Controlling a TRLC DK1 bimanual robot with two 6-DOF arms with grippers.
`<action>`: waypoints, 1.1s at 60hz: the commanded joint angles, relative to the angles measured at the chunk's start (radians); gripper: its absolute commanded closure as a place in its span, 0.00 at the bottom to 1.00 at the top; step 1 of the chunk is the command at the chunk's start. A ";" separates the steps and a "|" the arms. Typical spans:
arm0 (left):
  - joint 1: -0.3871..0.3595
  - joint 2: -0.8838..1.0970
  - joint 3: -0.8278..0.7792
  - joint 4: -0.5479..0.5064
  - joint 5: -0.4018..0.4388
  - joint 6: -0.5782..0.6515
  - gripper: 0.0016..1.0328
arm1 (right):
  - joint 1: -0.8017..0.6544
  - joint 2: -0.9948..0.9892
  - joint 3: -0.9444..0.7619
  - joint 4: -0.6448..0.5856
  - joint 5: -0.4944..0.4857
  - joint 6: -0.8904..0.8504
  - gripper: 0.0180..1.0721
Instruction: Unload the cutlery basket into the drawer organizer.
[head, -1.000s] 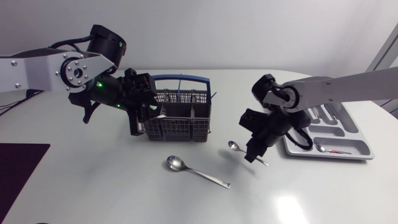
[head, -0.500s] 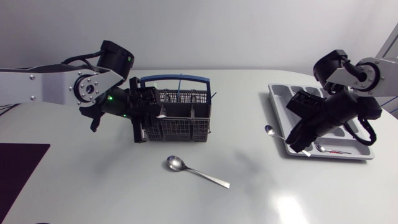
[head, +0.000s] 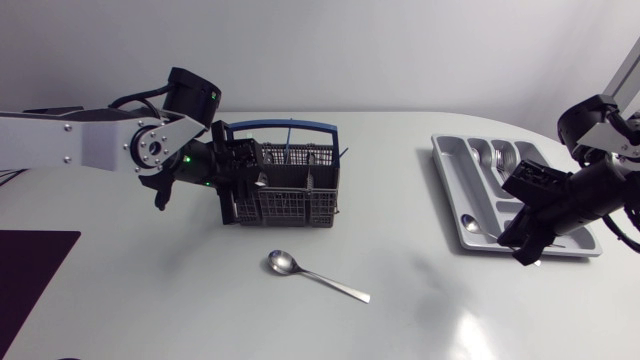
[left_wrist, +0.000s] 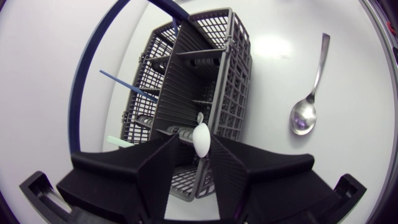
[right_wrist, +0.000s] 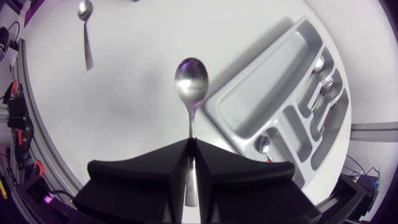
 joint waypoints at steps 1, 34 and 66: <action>-0.007 0.027 -0.023 0.026 -0.015 0.034 0.72 | -0.041 -0.016 -0.021 -0.013 -0.005 -0.065 0.88; -0.041 0.013 -0.041 0.048 -0.062 0.076 0.97 | -0.326 0.041 0.010 -0.007 -0.031 -0.365 0.88; -0.082 -0.108 -0.004 -0.021 -0.081 0.068 0.97 | -0.467 0.244 0.085 0.193 -0.083 -0.708 0.89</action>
